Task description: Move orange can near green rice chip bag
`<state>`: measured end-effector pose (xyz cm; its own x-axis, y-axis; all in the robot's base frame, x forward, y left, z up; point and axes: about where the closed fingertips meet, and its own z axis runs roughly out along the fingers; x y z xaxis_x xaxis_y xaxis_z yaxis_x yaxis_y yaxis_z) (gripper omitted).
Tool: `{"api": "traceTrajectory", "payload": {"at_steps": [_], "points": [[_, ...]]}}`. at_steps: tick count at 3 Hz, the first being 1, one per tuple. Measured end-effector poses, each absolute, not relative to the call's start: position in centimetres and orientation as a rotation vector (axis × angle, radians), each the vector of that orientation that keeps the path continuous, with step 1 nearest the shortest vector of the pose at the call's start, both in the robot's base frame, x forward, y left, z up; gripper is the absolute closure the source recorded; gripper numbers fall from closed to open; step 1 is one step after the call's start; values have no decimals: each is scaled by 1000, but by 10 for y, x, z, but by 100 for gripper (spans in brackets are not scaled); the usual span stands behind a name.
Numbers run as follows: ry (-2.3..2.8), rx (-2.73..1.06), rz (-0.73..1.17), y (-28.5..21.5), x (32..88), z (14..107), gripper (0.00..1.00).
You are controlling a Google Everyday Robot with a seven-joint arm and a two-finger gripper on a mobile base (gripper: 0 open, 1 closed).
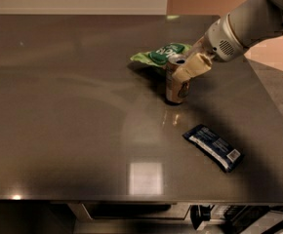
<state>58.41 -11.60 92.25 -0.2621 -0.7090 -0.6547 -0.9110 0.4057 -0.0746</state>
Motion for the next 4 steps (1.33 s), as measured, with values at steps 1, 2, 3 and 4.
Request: {"api": "traceTrajectory", "payload": {"at_steps": [1,2,3,4], "points": [[2063,-1289,415,-136,593,920,100],[2047,-1229,416,-146,601,918,82],[2026,-1198,403,-149,611,917,59],[2006,-1189,387,-148,619,916,36]]}}
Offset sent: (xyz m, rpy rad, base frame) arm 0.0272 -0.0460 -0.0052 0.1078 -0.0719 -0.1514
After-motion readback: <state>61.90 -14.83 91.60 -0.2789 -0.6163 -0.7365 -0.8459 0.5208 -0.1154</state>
